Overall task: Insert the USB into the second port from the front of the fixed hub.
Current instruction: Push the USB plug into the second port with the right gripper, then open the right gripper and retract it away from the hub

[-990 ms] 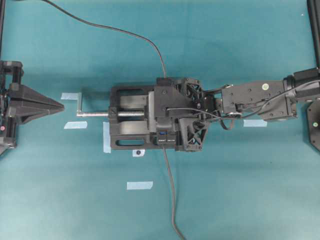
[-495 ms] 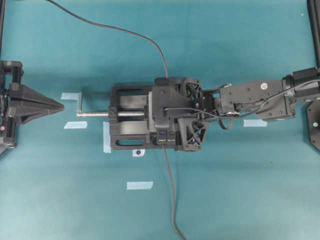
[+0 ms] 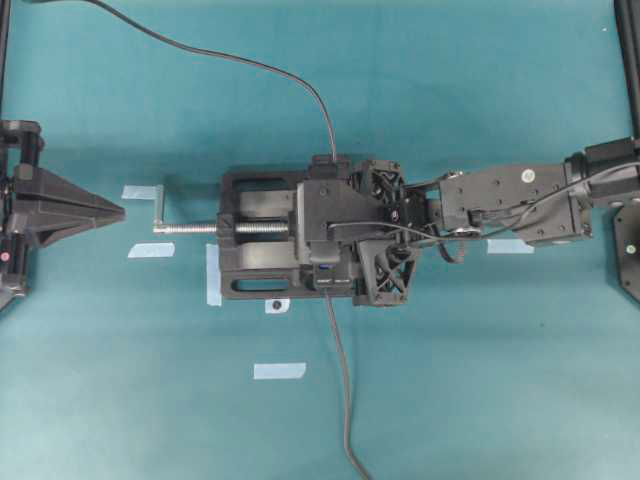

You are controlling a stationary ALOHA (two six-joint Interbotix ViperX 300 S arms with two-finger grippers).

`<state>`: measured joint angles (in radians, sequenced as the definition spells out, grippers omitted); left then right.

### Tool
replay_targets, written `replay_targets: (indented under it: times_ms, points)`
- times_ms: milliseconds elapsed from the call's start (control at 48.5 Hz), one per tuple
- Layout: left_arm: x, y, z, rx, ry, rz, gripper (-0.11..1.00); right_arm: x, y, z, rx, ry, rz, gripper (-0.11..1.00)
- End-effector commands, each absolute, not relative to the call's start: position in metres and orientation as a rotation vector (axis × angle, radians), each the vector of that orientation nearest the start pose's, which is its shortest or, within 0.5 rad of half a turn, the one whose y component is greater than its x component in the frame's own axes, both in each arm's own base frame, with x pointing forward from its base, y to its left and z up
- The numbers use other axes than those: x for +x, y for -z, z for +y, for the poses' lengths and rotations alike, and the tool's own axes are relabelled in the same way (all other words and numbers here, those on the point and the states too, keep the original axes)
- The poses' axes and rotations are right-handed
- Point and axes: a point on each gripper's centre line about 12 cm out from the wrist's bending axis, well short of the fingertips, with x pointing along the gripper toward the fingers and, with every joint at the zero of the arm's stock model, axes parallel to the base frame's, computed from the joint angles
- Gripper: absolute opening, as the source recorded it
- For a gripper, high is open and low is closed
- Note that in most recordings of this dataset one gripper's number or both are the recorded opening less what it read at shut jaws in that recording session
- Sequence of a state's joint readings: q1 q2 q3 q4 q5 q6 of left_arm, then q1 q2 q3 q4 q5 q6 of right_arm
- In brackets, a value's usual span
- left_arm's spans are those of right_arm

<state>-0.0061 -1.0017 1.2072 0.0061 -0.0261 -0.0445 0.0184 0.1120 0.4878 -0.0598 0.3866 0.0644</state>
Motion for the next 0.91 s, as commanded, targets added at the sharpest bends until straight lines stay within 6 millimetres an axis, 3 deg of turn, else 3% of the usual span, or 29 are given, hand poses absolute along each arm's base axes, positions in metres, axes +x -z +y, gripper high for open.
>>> replay_targets:
  times_ms: [0, 62, 887]
  points:
    - [0.1908, -0.2600, -0.0009, -0.039, 0.001, 0.170, 0.00, 0.4088, -0.1729, 0.0069, -0.015, 0.001, 0.921, 0.62]
    - [0.1906, -0.2603, -0.0009, -0.039, 0.001, 0.169, 0.00, 0.4086, -0.1748, 0.0069, -0.015, 0.001, 0.917, 0.67]
    - [0.1911, -0.2612, -0.0009, -0.039, 0.001, 0.167, 0.00, 0.4026, -0.1826, 0.0050, -0.011, 0.005, 0.889, 0.67]
